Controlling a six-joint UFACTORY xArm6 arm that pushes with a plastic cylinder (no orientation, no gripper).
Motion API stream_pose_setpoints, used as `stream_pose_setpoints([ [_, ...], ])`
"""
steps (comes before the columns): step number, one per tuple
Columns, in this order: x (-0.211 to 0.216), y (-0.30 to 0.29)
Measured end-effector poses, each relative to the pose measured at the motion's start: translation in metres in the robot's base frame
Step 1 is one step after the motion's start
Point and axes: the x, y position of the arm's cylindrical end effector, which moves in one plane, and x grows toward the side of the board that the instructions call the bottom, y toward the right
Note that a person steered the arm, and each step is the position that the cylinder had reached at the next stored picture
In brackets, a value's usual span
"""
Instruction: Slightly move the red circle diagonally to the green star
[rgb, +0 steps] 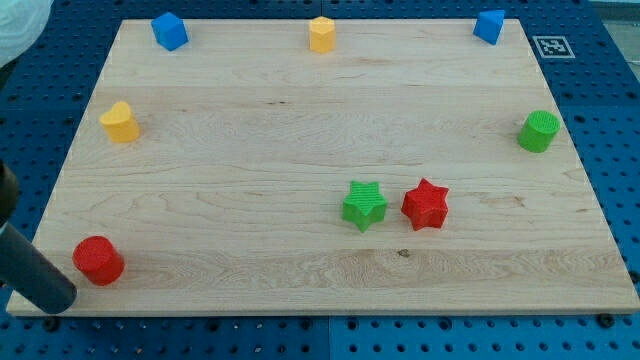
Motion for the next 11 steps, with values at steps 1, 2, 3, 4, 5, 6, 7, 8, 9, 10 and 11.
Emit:
stream_pose_setpoints([
  [1,-0.008,-0.001],
  [2,-0.022,-0.001],
  [3,-0.022,0.010],
  [4,-0.022,0.028],
  [5,-0.028,0.040],
  [6,-0.037,0.046],
  [7,-0.046,0.055],
  [8,-0.052,0.074],
  [9,-0.054,0.102],
  [10,-0.065,0.130],
  [11,-0.075,0.157],
])
